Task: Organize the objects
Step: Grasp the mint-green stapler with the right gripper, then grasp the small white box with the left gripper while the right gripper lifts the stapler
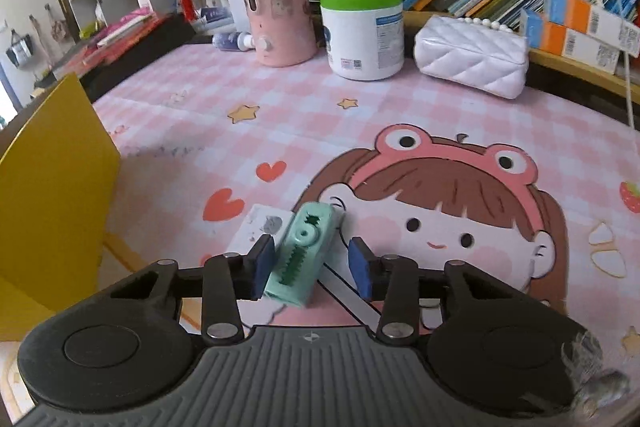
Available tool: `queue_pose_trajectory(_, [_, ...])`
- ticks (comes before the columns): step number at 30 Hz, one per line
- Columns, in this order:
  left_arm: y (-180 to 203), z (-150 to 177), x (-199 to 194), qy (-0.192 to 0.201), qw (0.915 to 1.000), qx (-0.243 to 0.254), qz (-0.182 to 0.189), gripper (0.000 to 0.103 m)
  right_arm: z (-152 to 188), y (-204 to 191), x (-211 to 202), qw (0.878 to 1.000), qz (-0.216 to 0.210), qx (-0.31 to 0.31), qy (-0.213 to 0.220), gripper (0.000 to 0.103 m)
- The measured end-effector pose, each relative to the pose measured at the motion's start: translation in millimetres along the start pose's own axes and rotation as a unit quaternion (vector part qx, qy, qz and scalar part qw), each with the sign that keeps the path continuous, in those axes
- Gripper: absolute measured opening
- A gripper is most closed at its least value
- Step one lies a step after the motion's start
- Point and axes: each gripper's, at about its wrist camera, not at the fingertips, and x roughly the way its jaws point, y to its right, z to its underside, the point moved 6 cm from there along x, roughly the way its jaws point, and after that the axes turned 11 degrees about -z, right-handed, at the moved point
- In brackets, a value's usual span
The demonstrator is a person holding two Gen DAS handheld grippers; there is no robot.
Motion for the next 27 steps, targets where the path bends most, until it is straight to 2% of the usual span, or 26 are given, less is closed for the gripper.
queue_pose_trajectory(4, [7.2, -3.5, 0.8, 0.001, 1.0, 0.006, -0.001, 0.1, -2.4, -6.5, 5.0, 0.999, 0.003, -0.036, 0.002, 0.039])
queue_pose_trajectory(6, [10.9, -5.3, 0.9, 0.002, 1.0, 0.009, 0.001, 0.1, -2.7, -5.2, 3.9, 0.999, 0.004, -0.039, 0.0, 0.035])
queue_pose_trajectory(9, [14.5, -8.2, 0.3, 0.006, 0.9999, 0.013, 0.002, 0.1, -0.7, 3.3, -1.6, 0.999, 0.024, -0.035, 0.004, 0.035])
queue_pose_trajectory(12, [17.4, -9.8, 1.4, 0.006, 0.9999, 0.015, 0.002, 0.1, 1.1, 2.0, -2.9, 0.997, 0.035, -0.064, 0.003, 0.035])
queue_pose_trajectory(16, [20.4, -13.0, 1.2, 0.009, 0.9998, 0.019, 0.001, 0.1, 4.7, -0.7, 9.8, 0.996, 0.036, -0.078, -0.024, 0.033])
queue_pose_trajectory(18, [21.8, -14.4, 0.6, 0.012, 0.9997, 0.021, 0.001, 0.1, 4.3, -2.2, 12.7, 0.995, 0.032, -0.095, -0.016, 0.033])
queue_pose_trajectory(20, [23.9, -15.1, 1.4, 0.012, 0.9997, 0.022, 0.002, 0.1, 3.6, -1.8, 13.5, 0.995, 0.024, -0.1, -0.015, 0.023])
queue_pose_trajectory(22, [26.6, -16.4, 1.9, 0.011, 0.9997, 0.023, 0.005, 0.1, 3.0, 1.3, 9.4, 0.995, 0.025, -0.097, -0.016, 0.023])
queue_pose_trajectory(27, [43.4, -21.7, 3.5, 0.014, 0.999, 0.03, 0.031, 0.1, -0.5, 12.8, -26.5, 0.996, 0.015, -0.086, 0.018, 0.023])
